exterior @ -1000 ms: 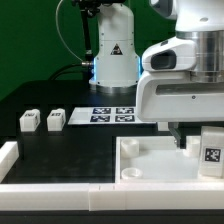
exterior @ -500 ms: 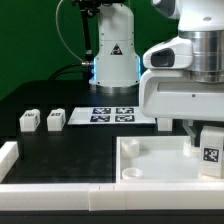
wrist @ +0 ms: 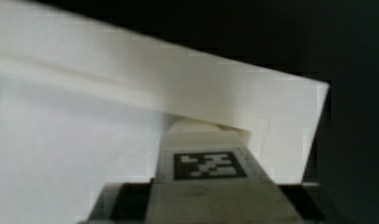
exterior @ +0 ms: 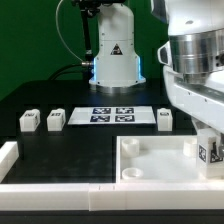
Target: Assemble one leg
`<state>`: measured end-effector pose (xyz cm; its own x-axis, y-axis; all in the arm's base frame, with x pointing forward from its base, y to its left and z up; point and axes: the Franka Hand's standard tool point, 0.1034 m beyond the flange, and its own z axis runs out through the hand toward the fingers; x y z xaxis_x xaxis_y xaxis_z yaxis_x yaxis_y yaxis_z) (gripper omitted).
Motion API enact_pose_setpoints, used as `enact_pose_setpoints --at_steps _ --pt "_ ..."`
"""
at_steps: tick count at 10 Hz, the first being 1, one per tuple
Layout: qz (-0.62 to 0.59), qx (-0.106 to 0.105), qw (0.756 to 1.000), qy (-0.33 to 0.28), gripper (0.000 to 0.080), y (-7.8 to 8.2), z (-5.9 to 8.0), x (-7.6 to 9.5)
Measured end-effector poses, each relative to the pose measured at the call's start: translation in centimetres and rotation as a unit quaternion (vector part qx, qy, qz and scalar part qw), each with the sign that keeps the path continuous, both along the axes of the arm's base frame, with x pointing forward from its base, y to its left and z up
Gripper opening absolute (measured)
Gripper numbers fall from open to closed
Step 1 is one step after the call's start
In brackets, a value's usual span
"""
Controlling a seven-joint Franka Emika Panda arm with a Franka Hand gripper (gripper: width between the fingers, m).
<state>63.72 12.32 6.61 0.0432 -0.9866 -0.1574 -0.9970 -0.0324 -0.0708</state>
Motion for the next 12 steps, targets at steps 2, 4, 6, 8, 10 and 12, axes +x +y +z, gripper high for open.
enact_pose_setpoints --at_steps 2,4,6,8,10,12 --pt "-0.007 0.0 1.0 0.0 0.029 0.16 0.01 -0.01" --pt "0.028 -0.003 1.0 -0.002 0.0304 0.16 -0.1 -0.15" --pt "0.214 -0.016 0.977 -0.007 0.0612 0.09 0.18 -0.21" --pt "0.305 -0.021 0.952 -0.024 0.0638 0.03 0.06 -0.23" --pt "0.41 -0.03 0.911 -0.037 0.0648 0.01 0.05 -0.23" --pt "0.603 -0.082 0.792 -0.053 0.0649 0.27 0.39 0.24"
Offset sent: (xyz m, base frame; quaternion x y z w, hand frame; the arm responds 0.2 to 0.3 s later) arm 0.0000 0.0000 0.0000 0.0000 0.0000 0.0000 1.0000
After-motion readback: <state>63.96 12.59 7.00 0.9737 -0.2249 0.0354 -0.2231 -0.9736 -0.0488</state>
